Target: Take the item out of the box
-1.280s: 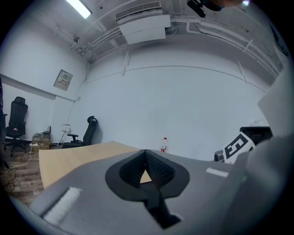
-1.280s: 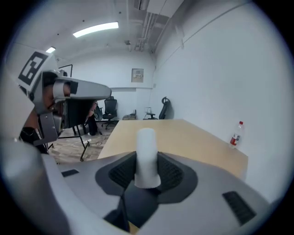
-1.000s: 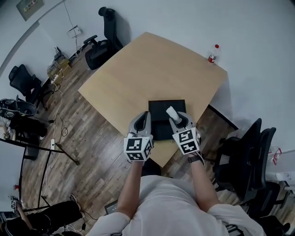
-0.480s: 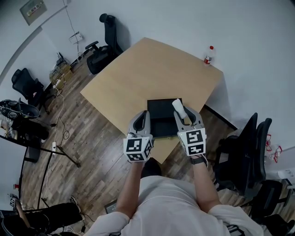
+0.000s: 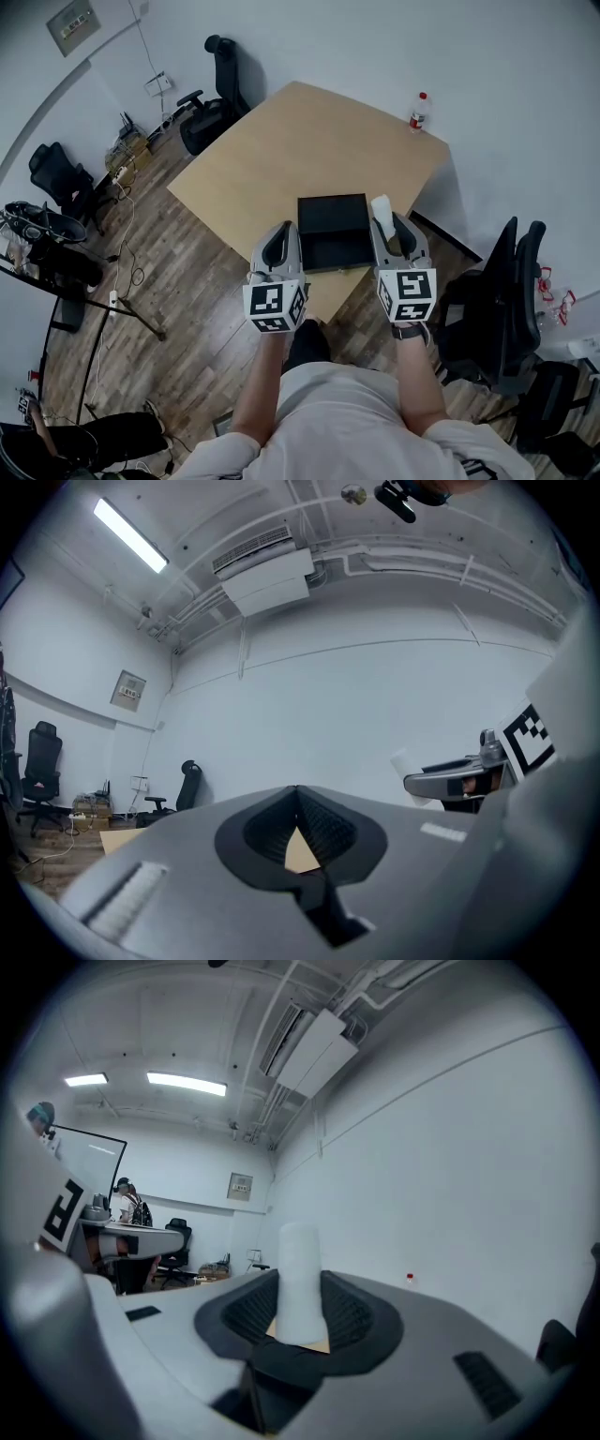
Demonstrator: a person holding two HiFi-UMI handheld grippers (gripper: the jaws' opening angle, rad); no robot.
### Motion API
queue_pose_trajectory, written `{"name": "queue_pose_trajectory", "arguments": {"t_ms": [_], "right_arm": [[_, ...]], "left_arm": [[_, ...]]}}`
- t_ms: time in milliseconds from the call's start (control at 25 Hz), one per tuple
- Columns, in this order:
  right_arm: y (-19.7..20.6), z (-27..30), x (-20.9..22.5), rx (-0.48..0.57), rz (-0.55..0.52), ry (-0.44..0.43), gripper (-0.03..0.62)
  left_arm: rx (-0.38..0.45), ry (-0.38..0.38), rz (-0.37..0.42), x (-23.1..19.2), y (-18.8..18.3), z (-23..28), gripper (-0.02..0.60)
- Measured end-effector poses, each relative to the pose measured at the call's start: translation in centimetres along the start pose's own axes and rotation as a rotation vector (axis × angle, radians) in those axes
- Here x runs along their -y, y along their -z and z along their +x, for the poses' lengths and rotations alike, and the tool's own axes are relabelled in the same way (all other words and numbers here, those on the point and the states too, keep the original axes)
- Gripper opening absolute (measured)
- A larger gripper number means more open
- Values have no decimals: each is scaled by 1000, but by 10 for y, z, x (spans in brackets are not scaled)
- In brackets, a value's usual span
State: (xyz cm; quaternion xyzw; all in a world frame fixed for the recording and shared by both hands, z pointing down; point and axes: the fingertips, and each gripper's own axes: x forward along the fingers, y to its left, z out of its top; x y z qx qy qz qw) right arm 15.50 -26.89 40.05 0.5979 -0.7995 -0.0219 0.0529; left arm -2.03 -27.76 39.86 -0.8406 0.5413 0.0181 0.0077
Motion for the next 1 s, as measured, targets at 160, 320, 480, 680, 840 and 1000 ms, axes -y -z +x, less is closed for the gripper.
{"name": "queue_pose_trajectory", "arguments": {"t_ms": [160, 320, 480, 680, 840, 1000], "right_arm": [[-2, -19, 3, 24, 42, 11, 143], [-5, -38, 1, 40, 29, 21, 143], [-1, -56, 4, 46, 33, 24, 143], [4, -71, 9, 52, 36, 25, 143], [8, -75, 12, 50, 34, 20, 143], [10, -74, 15, 54, 35, 16, 143]], "left_arm": [[1, 6, 19, 12, 0, -15, 8], [3, 5, 18, 21, 0, -30, 8], [2, 15, 20, 35, 3, -38, 8], [8, 43, 49, 57, 5, -44, 8], [6, 49, 52, 67, 8, -46, 9], [-1, 54, 56, 72, 13, -43, 9]]}}
